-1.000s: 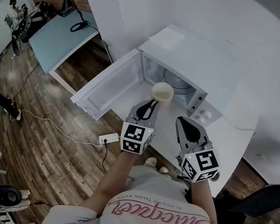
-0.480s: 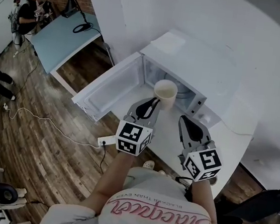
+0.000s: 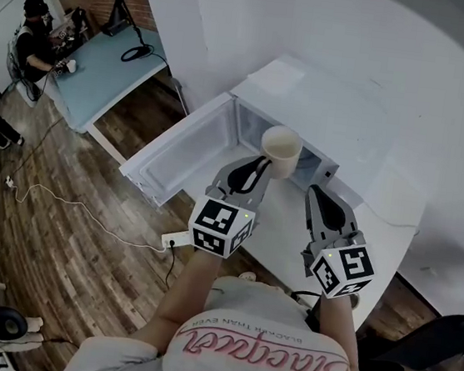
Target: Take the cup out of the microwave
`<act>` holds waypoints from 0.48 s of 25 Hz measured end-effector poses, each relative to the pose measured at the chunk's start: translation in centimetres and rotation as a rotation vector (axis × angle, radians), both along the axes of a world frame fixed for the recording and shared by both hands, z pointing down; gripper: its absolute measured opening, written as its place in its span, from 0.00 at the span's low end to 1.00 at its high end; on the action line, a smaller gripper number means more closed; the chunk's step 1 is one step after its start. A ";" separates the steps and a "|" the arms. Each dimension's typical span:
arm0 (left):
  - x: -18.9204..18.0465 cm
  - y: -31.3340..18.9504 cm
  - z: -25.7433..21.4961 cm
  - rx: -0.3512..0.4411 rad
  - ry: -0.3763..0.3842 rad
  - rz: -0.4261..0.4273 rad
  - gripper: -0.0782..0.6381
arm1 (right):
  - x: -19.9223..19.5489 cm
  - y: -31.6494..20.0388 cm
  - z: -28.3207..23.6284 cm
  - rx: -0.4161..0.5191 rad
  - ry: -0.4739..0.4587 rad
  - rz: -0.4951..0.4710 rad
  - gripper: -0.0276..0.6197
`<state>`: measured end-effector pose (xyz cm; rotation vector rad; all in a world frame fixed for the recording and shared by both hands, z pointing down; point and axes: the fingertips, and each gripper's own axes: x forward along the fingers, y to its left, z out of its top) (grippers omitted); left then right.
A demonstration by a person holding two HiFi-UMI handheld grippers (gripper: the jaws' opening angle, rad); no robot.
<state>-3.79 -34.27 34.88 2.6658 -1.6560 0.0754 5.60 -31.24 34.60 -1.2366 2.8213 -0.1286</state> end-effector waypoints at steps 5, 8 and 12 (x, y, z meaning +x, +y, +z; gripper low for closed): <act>0.8 0.0 -1.8 0.038 -0.002 0.028 0.18 | 0.9 -0.5 -1.4 0.053 -0.027 0.048 0.06; 1.1 0.1 -3.0 0.064 0.001 0.042 0.18 | 1.5 -0.6 -2.4 0.088 -0.046 0.075 0.06; 1.7 0.0 -3.9 0.091 -0.002 0.062 0.18 | 2.1 -0.6 -3.1 0.111 -0.058 0.095 0.06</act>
